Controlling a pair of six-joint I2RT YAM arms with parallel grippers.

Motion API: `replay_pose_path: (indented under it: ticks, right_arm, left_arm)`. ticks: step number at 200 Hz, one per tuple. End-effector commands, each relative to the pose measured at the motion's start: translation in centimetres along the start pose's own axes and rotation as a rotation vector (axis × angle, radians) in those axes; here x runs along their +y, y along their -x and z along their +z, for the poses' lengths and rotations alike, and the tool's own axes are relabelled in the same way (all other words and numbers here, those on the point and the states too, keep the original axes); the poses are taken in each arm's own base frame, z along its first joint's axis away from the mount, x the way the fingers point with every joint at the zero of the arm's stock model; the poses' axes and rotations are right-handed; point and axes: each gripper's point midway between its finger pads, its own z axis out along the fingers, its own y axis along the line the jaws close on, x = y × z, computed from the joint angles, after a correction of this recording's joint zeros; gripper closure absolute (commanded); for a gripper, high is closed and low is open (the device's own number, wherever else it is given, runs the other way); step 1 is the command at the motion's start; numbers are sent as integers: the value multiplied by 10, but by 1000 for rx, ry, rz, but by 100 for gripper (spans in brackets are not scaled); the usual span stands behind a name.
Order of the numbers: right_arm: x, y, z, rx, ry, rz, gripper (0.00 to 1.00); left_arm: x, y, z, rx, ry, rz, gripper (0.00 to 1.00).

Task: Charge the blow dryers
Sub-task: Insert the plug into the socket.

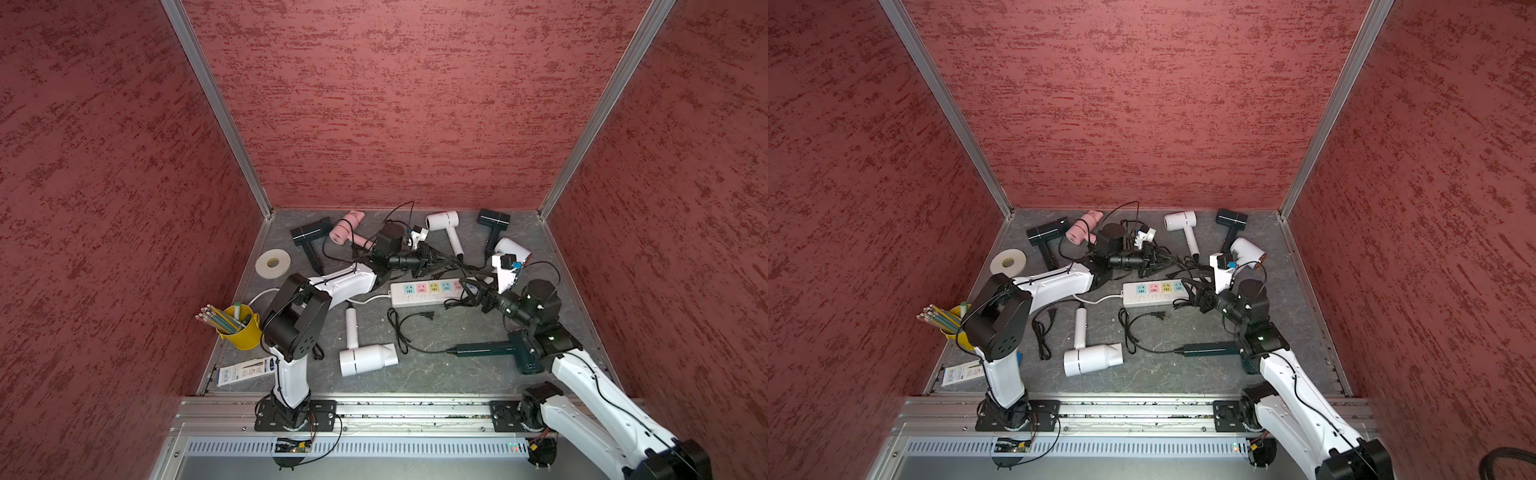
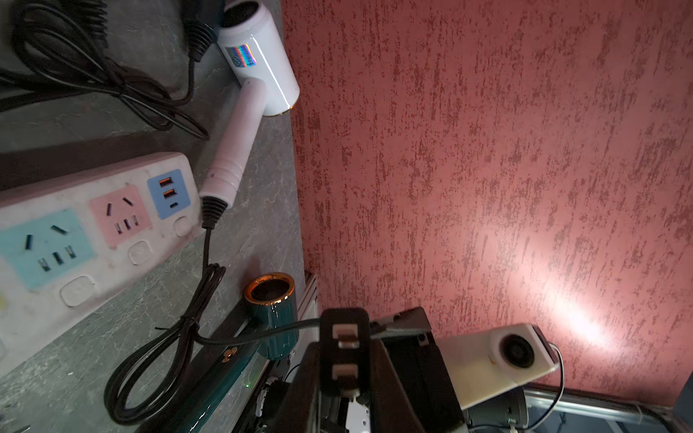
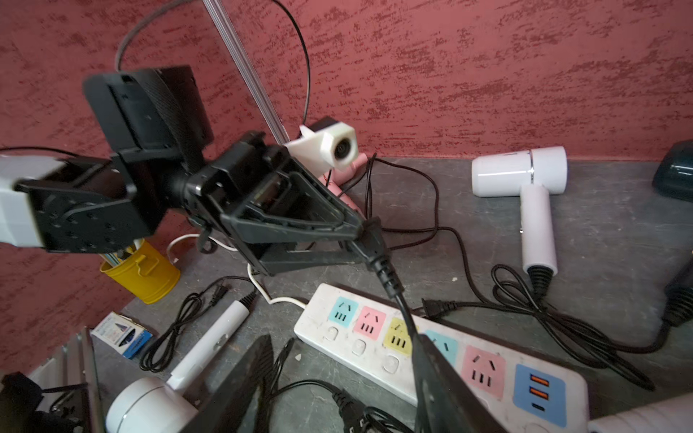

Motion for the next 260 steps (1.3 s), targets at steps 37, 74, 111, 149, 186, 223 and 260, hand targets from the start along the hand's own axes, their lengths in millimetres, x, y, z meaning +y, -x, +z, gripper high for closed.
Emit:
replay_pose_path:
  ticks: [37, 74, 111, 149, 186, 223, 260]
  right_arm:
    - [44, -2, -18, -77, 262, 211, 51]
    - [41, -18, -17, -84, 281, 294, 55]
    - [15, -30, -9, -141, 191, 368, 60]
    - [1, -28, -5, -214, 164, 420, 62]
    - [-4, -21, -4, -271, 155, 421, 62]
    - [-8, -15, -6, -313, 137, 396, 63]
    - [-3, -9, -8, -340, 167, 379, 64]
  left_arm:
    - [-4, -3, 12, -42, -85, -174, 88]
    - [-6, -17, 10, -41, -55, -251, 89]
    - [-5, -33, 12, -21, -46, -345, 89]
    - [-14, -53, 15, 35, -91, -426, 89]
    - [-19, -61, 8, 49, -99, -448, 89]
    - [-20, -65, 4, 68, -119, -478, 90]
    - [-16, -67, 5, 81, -123, -500, 90]
